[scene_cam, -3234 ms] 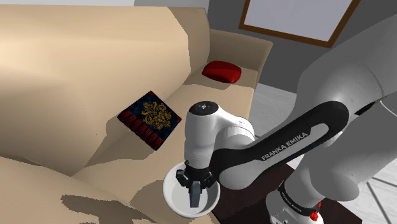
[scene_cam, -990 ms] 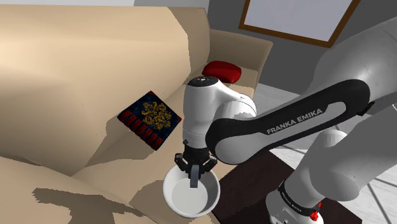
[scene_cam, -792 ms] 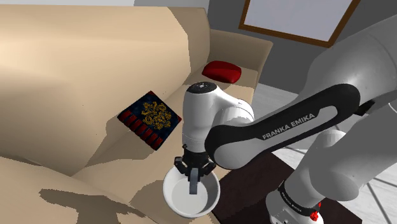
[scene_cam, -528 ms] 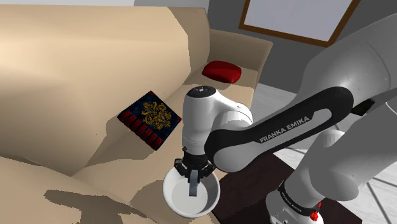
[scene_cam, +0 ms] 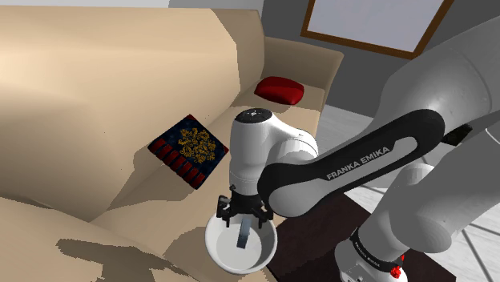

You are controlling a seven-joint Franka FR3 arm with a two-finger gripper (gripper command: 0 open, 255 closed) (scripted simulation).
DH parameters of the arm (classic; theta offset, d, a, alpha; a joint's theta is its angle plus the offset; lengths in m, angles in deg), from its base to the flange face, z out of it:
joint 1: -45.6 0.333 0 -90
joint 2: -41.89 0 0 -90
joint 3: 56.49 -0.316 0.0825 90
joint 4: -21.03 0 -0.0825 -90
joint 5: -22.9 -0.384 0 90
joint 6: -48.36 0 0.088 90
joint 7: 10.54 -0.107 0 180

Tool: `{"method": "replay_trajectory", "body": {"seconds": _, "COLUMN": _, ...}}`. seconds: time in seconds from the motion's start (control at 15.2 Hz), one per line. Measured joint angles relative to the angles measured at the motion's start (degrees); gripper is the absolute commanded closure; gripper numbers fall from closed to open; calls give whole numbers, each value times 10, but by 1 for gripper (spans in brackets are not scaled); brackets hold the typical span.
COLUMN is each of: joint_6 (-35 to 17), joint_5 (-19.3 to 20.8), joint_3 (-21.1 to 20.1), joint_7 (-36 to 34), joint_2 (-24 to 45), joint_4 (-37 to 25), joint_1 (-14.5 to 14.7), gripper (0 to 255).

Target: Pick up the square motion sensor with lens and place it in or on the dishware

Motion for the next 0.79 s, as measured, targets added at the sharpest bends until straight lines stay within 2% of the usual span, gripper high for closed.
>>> {"method": "replay_trajectory", "body": {"seconds": 0.13, "joint_6": 0, "joint_5": 0, "joint_3": 0, "joint_7": 0, "joint_2": 0, "joint_4": 0, "joint_1": 0, "gripper": 0}}
{"method": "replay_trajectory", "body": {"seconds": 0.46, "joint_6": 79, "joint_5": -9, "joint_3": 19, "joint_7": 13, "joint_2": -50, "joint_4": -33, "joint_1": 4, "gripper": 0}}
{"method": "replay_trajectory", "body": {"seconds": 0.79, "joint_6": 90, "joint_5": -10, "joint_3": 21, "joint_7": 13, "joint_2": -55, "joint_4": -38, "joint_1": 5, "gripper": 0}}
